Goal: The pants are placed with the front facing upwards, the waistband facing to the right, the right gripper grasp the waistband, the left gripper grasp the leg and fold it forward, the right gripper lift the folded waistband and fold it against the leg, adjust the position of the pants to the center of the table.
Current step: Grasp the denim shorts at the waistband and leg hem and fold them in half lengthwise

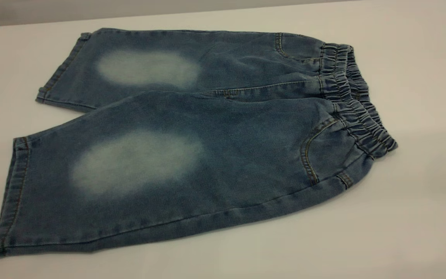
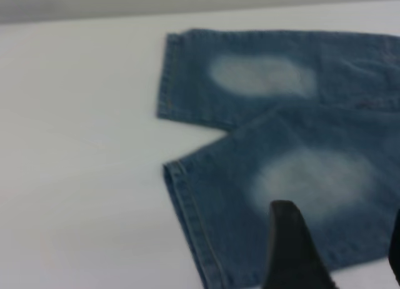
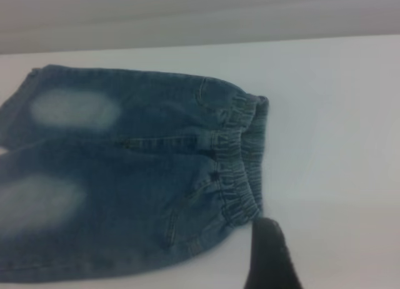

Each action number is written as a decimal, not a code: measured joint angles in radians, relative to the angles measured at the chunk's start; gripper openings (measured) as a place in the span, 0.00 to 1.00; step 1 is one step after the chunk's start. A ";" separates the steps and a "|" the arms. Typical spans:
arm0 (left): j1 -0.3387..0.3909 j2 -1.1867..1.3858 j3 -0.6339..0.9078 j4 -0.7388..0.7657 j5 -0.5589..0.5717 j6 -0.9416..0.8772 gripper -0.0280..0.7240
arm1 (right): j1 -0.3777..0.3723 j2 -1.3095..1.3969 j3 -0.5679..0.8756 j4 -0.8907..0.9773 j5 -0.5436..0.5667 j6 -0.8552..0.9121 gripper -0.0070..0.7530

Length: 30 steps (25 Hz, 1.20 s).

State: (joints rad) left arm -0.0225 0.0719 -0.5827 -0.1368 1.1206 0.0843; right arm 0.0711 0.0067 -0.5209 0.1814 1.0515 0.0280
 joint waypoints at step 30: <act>0.000 1.081 -0.143 -0.363 -0.322 0.770 0.65 | 0.000 1.007 -0.065 0.309 -0.329 -0.369 0.51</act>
State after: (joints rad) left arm -0.0225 1.1531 -0.7259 -0.4999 0.7983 0.8546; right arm 0.0711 1.0139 -0.5858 0.4905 0.7229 -0.3405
